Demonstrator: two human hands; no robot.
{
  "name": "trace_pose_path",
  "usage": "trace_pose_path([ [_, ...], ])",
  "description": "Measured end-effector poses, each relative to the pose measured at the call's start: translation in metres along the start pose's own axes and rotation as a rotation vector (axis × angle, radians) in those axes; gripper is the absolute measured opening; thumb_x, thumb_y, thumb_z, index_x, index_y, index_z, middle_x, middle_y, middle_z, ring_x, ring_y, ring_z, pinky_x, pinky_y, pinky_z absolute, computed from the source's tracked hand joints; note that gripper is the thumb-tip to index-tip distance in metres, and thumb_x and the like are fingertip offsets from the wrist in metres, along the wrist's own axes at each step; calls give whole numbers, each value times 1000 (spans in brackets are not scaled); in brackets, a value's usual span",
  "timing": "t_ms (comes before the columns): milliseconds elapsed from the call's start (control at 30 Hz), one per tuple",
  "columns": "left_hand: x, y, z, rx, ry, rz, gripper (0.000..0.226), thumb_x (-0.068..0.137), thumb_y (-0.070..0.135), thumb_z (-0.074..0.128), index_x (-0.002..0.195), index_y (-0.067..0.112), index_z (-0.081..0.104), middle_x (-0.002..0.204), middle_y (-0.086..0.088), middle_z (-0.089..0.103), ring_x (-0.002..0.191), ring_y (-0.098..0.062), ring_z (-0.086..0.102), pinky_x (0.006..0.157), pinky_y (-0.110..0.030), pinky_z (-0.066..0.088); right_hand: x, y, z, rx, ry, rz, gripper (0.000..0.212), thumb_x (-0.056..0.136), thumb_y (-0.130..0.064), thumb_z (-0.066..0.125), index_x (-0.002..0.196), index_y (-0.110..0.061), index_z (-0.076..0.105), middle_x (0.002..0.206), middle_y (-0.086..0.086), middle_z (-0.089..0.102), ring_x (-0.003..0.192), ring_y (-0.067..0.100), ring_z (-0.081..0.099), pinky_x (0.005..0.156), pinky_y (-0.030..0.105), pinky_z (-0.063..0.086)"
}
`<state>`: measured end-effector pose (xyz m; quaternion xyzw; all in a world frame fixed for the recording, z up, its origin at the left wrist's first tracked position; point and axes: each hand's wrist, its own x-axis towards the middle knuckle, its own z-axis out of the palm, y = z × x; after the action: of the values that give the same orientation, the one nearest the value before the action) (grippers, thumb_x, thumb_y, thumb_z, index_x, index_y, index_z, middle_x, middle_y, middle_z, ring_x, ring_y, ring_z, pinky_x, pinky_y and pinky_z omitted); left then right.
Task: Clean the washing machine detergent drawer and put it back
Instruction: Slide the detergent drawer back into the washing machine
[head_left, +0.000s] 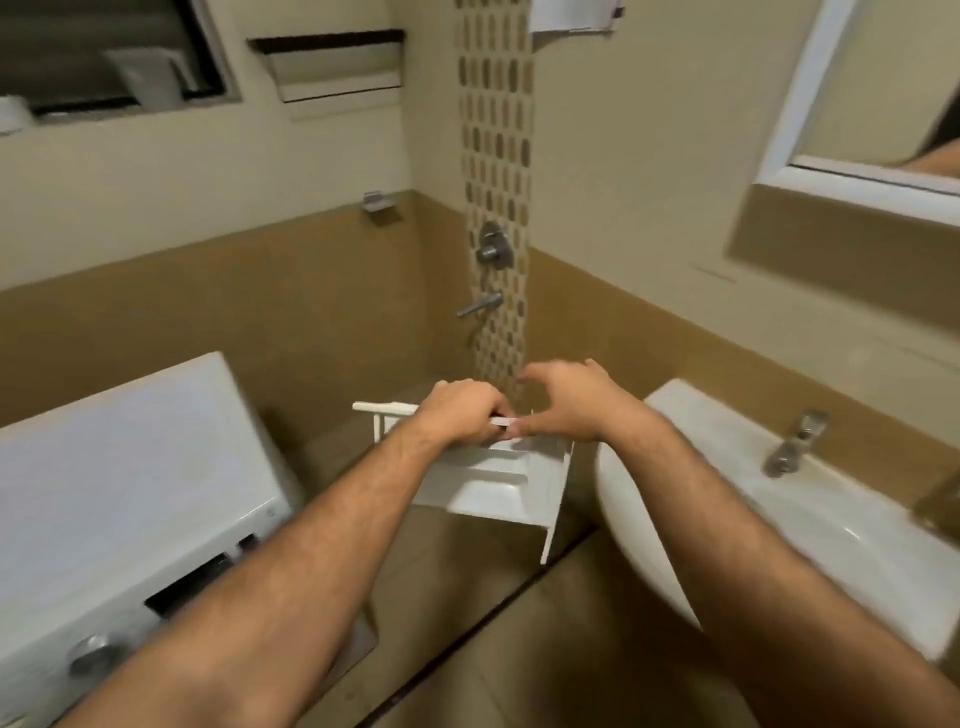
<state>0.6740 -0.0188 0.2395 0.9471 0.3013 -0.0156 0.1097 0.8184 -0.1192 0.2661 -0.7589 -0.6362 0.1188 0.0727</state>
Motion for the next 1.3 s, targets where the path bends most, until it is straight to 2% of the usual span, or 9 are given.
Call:
trace_pose_path([
  [167, -74, -70, -9, 193, -124, -11, 21, 87, 45, 66, 106, 38, 70, 101, 12, 72, 101, -15, 63, 95, -40, 39, 20, -111, 58, -95, -176, -16, 54, 71, -51, 74, 115, -26, 58, 104, -4, 67, 94, 20, 62, 78, 35, 48],
  [333, -153, -132, -6, 198, -147, -88, 23, 88, 44, 65, 109, 35, 71, 98, 12, 72, 100, -15, 61, 105, -46, 32, 26, -198, 102, -70, -173, -85, 15, 71, -37, 64, 74, -24, 57, 71, -6, 62, 61, 12, 57, 50, 25, 38],
  [467, -211, -177, -5, 194, -44, -226, 24, 82, 44, 73, 102, 31, 71, 97, 12, 72, 102, -16, 62, 111, -51, 23, 34, -257, 131, 52, -227, -151, 18, 67, -31, 62, 60, -17, 52, 53, -6, 55, 49, 14, 52, 43, 23, 33],
  [567, -254, -210, 2, 192, 103, -346, 42, 79, 40, 76, 119, 29, 66, 117, 4, 68, 127, -21, 50, 117, -53, 13, 40, -299, 155, 202, -280, -186, 17, 71, -28, 61, 60, -17, 56, 50, -7, 53, 47, 13, 51, 39, 20, 33],
  [667, -295, -235, 14, 154, 350, -479, 77, 78, 34, 77, 146, 25, 43, 156, -8, 35, 151, -28, 8, 121, -52, 1, 49, -338, 182, 354, -309, -168, 27, 71, -24, 62, 50, -17, 47, 41, -9, 49, 42, 11, 48, 40, 20, 33],
  [733, -323, -250, 24, 35, 474, -635, 84, 81, 39, 75, 152, 23, 33, 161, -8, 26, 152, -27, 1, 123, -49, 4, 56, -362, 200, 445, -336, -155, 36, 72, -23, 64, 47, -17, 38, 36, -11, 41, 40, 12, 41, 43, 21, 32],
  [1100, -465, -296, 83, -476, 746, -1521, 64, 91, 55, 56, 138, 12, 50, 140, -10, 54, 129, -30, 49, 107, -43, 42, 83, -484, 297, 826, -567, -125, 42, 79, -18, 67, 57, -18, 31, 56, 2, 34, 55, 20, 35, 57, 30, 28],
  [1233, -484, -286, 100, -833, 911, -1736, 77, 86, 65, 56, 141, 13, 42, 141, -11, 51, 121, -30, 54, 102, -41, 44, 70, -519, 324, 911, -648, -63, 25, 82, -21, 68, 64, -14, 52, 65, 2, 52, 65, 22, 49, 61, 30, 39],
  [1300, -489, -279, 110, -1156, 1033, -1745, 68, 83, 71, 56, 132, 24, 46, 130, 0, 55, 102, -19, 58, 86, -44, 54, 61, -533, 337, 953, -695, -34, 12, 84, -22, 68, 76, -13, 63, 81, 6, 64, 75, 22, 59, 69, 31, 47],
])
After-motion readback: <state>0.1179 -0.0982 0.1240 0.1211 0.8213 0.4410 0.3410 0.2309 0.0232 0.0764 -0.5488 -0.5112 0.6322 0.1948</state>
